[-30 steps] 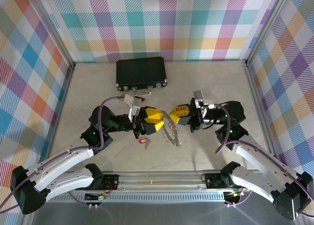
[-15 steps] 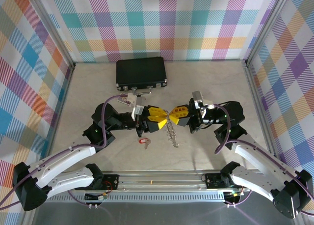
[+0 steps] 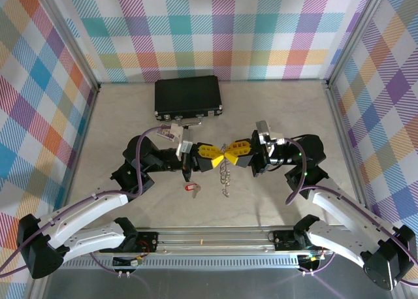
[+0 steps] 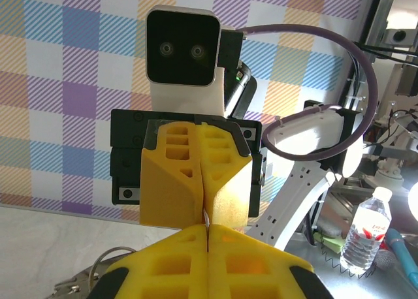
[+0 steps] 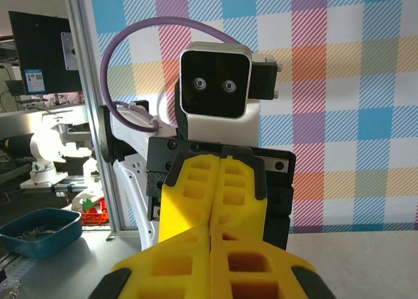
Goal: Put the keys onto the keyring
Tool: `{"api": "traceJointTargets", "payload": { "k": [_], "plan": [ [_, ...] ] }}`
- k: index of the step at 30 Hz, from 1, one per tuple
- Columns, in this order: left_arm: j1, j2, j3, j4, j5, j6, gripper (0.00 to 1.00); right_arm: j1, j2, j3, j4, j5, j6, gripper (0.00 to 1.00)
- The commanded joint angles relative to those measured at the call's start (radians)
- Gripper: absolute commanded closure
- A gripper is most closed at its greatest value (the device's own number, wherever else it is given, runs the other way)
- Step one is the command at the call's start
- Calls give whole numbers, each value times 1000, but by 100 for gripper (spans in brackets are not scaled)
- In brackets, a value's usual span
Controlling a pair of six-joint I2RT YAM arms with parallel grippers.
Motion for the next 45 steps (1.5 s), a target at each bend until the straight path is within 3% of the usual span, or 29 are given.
{"api": "traceJointTargets", "payload": {
  "k": [1, 8, 12, 21, 31, 45],
  "plan": [
    [-13, -8, 21, -11, 7, 19, 100, 7, -1, 9, 71, 16, 4, 100],
    [-13, -25, 35, -120, -10, 118, 100, 7, -31, 19, -43, 25, -48, 98],
    [-12, -60, 61, -265, -58, 241, 100, 7, -104, 42, -286, 72, -168, 79],
    [-12, -81, 94, -398, -92, 367, 100, 7, -166, 118, -631, 132, -323, 61],
    [-16, -93, 111, -454, -90, 443, 100, 7, -161, 165, -836, 146, -393, 61],
    [-22, -65, 114, -447, -49, 423, 100, 37, -110, 165, -830, 129, -437, 70]
  ]
}}
